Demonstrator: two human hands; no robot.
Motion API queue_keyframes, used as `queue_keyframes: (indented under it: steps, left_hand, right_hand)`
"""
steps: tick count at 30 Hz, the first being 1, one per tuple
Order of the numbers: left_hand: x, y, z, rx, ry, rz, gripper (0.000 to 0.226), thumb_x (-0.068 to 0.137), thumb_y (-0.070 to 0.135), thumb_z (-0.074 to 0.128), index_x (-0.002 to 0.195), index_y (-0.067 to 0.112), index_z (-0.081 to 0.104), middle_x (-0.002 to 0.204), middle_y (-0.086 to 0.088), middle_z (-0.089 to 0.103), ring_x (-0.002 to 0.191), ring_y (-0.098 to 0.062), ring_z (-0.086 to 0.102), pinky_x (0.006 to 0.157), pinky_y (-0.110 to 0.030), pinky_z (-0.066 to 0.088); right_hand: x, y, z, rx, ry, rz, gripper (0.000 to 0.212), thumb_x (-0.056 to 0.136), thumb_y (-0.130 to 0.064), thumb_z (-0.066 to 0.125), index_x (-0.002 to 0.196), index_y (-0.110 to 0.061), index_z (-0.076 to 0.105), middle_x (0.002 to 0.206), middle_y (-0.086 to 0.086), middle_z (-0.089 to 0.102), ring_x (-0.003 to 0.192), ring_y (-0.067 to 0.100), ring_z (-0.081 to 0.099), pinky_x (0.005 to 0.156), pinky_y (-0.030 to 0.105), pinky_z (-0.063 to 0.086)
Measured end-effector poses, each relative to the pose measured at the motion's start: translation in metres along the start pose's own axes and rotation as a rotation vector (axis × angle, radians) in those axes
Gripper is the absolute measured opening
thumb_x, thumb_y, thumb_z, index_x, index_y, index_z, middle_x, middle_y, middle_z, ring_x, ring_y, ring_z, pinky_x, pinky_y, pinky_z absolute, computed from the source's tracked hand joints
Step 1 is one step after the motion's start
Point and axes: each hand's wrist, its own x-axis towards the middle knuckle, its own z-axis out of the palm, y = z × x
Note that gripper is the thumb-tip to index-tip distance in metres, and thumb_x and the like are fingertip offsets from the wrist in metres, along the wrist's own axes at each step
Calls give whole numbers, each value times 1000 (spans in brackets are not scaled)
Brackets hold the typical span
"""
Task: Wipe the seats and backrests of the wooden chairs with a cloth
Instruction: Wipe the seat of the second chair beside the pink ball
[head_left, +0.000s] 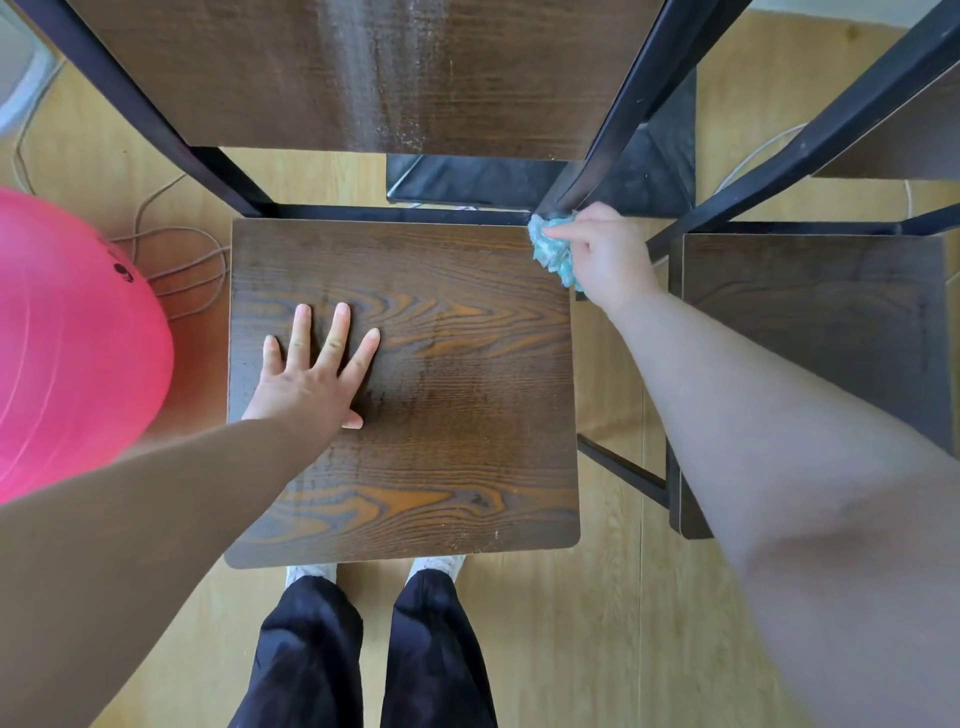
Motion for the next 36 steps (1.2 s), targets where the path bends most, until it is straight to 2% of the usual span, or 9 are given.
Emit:
queue_keyframes:
  steps: [2, 6, 9, 13, 19, 22, 25, 32, 36]
  left_hand:
    - [-1, 0, -3, -10, -13, -3, 103, 96, 64, 37, 133, 23, -50, 153, -14, -43, 144, -49, -25, 119, -61, 12]
    - [-3, 1, -5, -18, -28, -3, 102, 96, 63, 38, 135, 24, -48, 153, -14, -42, 144, -50, -25, 119, -61, 12]
    - [-3, 1, -8, -31, -43, 2, 102, 96, 62, 39, 136, 25, -48, 152, -13, -44, 143, -49, -27, 119, -62, 11]
    - [-3, 0, -9, -48, -40, 4, 102, 95, 62, 41, 135, 27, -46, 153, -11, -44, 144, -48, -27, 119, -62, 10]
    - [-6, -1, -10, -61, -18, 22, 98, 96, 62, 40, 139, 29, -42, 155, -10, -40, 145, -47, -24, 119, -62, 11]
    - [-6, 0, -9, -68, -22, 29, 98, 95, 62, 42, 146, 30, -36, 156, -8, -39, 145, -47, -24, 119, -62, 11]
    - [-7, -1, -8, -63, -18, 30, 98, 95, 61, 43, 148, 30, -34, 157, -8, -38, 146, -46, -23, 119, -62, 12]
    - [-8, 1, -8, -56, -24, 30, 98, 96, 60, 44, 147, 30, -35, 156, -8, -39, 146, -46, -23, 119, -62, 12]
    - [-7, 1, -7, -42, -26, 29, 99, 96, 60, 43, 146, 30, -36, 156, -8, -40, 146, -46, -24, 119, -61, 12]
  right_hand:
    - [1, -2, -1, -38, -18, -17, 23, 99, -9, 54, 105, -15, 75, 111, -1, 58, 99, 10, 52, 73, 5, 42]
    - [-7, -4, -5, -54, -57, 53, 20, 99, -19, 55, 110, -15, 72, 113, -1, 60, 101, 14, 56, 78, 25, 52]
    - [-38, 0, -7, -83, -108, 18, 23, 100, -13, 53, 113, -19, 71, 110, -6, 58, 99, 12, 54, 77, 23, 51]
    - [-83, 18, 2, -91, -167, 4, 28, 100, -9, 52, 113, -23, 73, 109, -4, 58, 100, 15, 56, 82, 28, 53]
    - [-147, 39, 18, -110, -248, 19, 35, 99, -4, 50, 116, -26, 72, 103, -1, 57, 90, 17, 56, 69, 11, 38]
    - [-180, 47, 24, -90, -253, 21, 37, 97, -2, 52, 119, -26, 70, 97, -3, 55, 81, 13, 53, 65, 6, 37]
    - [-213, 54, 31, -87, -252, 26, 39, 95, 1, 54, 120, -24, 69, 94, -3, 54, 70, 5, 50, 64, 7, 38]
    - [-260, 67, 38, -108, -308, 54, 40, 95, 2, 53, 119, -26, 70, 98, -6, 57, 69, 5, 51, 61, 11, 40]
    - [-230, 54, 26, -26, -163, 25, 37, 94, 2, 54, 117, -22, 71, 97, -4, 57, 69, 10, 52, 62, 15, 39]
